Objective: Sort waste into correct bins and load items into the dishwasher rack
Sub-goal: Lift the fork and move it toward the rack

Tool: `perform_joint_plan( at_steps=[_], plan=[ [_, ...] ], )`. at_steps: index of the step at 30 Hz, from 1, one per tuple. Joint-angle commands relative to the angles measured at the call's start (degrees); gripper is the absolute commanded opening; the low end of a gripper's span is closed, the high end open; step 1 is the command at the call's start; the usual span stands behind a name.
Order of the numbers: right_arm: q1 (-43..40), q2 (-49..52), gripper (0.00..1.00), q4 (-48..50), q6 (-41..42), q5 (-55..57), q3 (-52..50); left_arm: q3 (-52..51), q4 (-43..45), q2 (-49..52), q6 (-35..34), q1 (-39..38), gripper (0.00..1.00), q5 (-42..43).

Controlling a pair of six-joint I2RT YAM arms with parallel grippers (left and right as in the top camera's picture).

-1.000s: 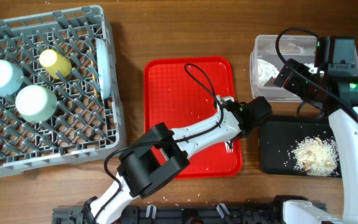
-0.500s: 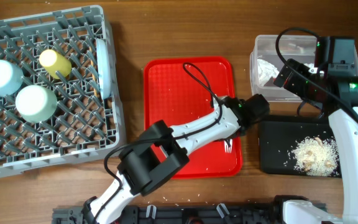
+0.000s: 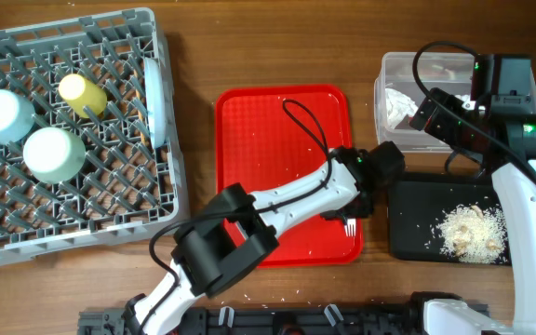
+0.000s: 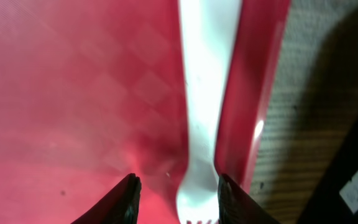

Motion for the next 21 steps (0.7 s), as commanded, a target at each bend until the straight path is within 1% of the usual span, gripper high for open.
perform_joint_plan(
  at_steps=[1,3,5,9,13,19,21],
  plan=[
    [-0.2,-0.6,1.00,0.1,-0.7,0.1,0.7,-0.5,0.0,-1.7,0.3,-2.1,0.41,1.0],
    [-0.2,-0.6,1.00,0.1,-0.7,0.1,0.7,-0.5,0.0,-1.0,0.0,-3.3,0.41,0.9],
    [-0.2,-0.6,1.00,0.1,-0.7,0.1,0.7,-0.5,0.0,0.9,-2.5,-4.6,0.41,-0.5],
    [-0.2,-0.6,1.00,0.1,-0.7,0.1,0.7,-0.6,1.4,3.2,-2.6,-4.6,0.40,-0.8],
    [-0.2,-0.6,1.00,0.1,-0.7,0.1,0.7,-0.5,3.6,4.3,-2.6,-4.4,0.33,-2.5],
    [-0.2,-0.6,1.00,0.1,-0.7,0.1,0.7,-0.5,5.6,4.3,-2.6,-2.3,0.31,-4.7],
    [-0.2,-0.6,1.00,0.1,-0.7,0.1,0.7,-0.5,6.5,4.3,-2.6,-1.9,0.21,-4.5]
  ],
)
